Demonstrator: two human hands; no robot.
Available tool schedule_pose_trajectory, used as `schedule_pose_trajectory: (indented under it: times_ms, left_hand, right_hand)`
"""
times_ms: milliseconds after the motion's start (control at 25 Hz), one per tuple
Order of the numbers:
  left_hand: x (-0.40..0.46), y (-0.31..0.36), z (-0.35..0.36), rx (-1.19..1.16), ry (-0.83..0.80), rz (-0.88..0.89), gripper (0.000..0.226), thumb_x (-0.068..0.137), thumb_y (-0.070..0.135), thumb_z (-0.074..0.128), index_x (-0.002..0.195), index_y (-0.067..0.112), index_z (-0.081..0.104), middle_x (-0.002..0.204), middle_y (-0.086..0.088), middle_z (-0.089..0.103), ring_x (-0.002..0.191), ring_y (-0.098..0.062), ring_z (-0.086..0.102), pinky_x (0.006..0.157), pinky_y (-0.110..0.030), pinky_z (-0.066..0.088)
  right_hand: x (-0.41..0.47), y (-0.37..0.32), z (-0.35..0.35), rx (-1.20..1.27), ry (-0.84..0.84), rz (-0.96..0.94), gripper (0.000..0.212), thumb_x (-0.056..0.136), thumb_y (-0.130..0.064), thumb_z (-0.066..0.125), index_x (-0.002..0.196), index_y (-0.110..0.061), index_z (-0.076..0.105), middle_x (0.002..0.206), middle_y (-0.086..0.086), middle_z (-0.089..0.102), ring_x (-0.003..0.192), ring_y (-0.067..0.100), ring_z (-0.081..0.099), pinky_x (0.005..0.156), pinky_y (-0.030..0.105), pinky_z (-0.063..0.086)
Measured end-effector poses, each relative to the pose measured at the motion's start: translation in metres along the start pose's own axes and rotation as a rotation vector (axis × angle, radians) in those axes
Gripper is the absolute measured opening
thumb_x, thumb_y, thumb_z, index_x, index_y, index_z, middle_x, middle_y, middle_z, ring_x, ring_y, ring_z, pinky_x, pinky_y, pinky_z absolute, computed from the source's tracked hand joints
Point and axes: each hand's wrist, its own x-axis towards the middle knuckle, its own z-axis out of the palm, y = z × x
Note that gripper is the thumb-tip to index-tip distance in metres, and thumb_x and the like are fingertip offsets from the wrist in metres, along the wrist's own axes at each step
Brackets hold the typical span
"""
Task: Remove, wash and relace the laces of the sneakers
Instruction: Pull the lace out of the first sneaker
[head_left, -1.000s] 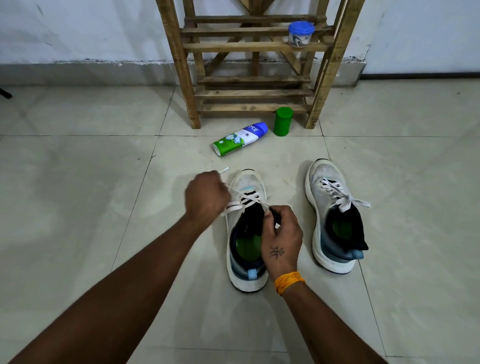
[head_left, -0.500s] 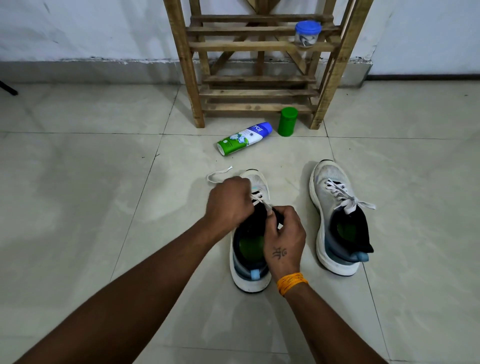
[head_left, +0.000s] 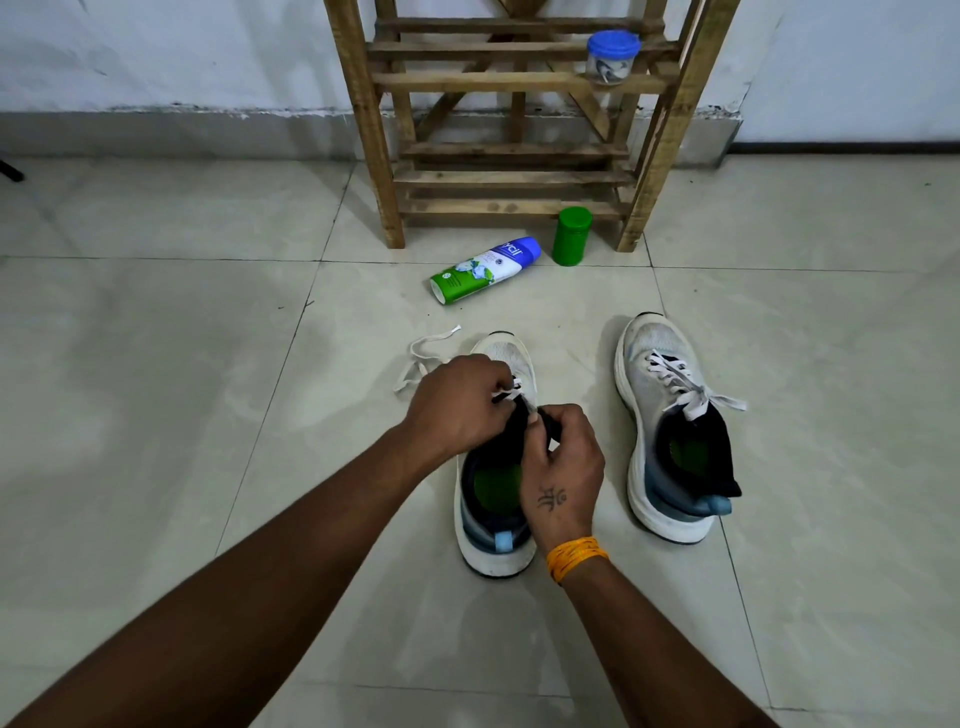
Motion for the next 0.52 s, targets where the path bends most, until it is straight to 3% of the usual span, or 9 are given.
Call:
schedule_pose_trajectory:
  times_ms: [120, 240, 360, 440, 520]
  left_hand:
    - [0.003, 0.002, 0.002, -0.005, -0.028, -0.05, 0.019, 0.082, 0.038, 0.073, 0.098, 0.029, 0.074, 0.098, 0.005, 0.071, 0.097, -0.02, 0.067, 0.074, -0.032, 0.051]
    - [-0.004, 0.007, -0.002, 0.001, 0.082, -0.226, 0.024, 0.085, 0.047, 0.069, 0.087, 0.023, 0.068, 0.09, 0.005, 0.068, 0.088, -0.021, 0.064, 0.071, -0.034, 0.049]
    - [-0.031, 0.018, 0.001, 0.121, 0.11, -0.212, 0.034, 0.088, 0.055, 0.06, 0.086, 0.021, 0.062, 0.087, 0.002, 0.067, 0.084, -0.024, 0.062, 0.066, -0.033, 0.044]
    - [-0.043, 0.015, 0.003, 0.12, 0.093, -0.154, 0.029, 0.09, 0.047, 0.059, 0.087, 0.018, 0.062, 0.084, -0.002, 0.068, 0.083, -0.028, 0.065, 0.063, -0.033, 0.043]
    - [-0.046, 0.007, 0.004, 0.069, 0.142, -0.14, 0.022, 0.091, 0.034, 0.058, 0.083, 0.013, 0.06, 0.077, -0.006, 0.067, 0.077, -0.032, 0.064, 0.06, -0.035, 0.042]
  right_hand:
    - [0.001, -0.001, -0.001, -0.001, 0.002, -0.002, 0.007, 0.097, -0.013, 0.063, 0.091, -0.014, 0.062, 0.088, -0.003, 0.063, 0.083, 0.014, 0.059, 0.075, 0.03, 0.046]
    - [-0.001, -0.002, -0.003, 0.018, -0.003, 0.008, 0.006, 0.096, -0.017, 0.064, 0.09, -0.016, 0.063, 0.089, -0.005, 0.065, 0.085, 0.013, 0.06, 0.077, 0.031, 0.047]
    - [0.006, -0.008, -0.01, 0.006, -0.067, 0.058, 0.02, 0.092, -0.038, 0.064, 0.081, -0.021, 0.065, 0.082, -0.009, 0.067, 0.082, 0.008, 0.063, 0.076, 0.031, 0.049]
    - [0.023, -0.012, -0.015, -0.135, -0.182, 0.056, 0.029, 0.089, -0.046, 0.064, 0.075, -0.021, 0.066, 0.073, -0.008, 0.067, 0.074, 0.009, 0.063, 0.07, 0.032, 0.049]
    - [0.043, -0.021, -0.014, -0.308, -0.328, 0.004, 0.022, 0.084, -0.044, 0.065, 0.082, -0.024, 0.073, 0.074, -0.008, 0.071, 0.075, 0.014, 0.065, 0.068, 0.032, 0.052]
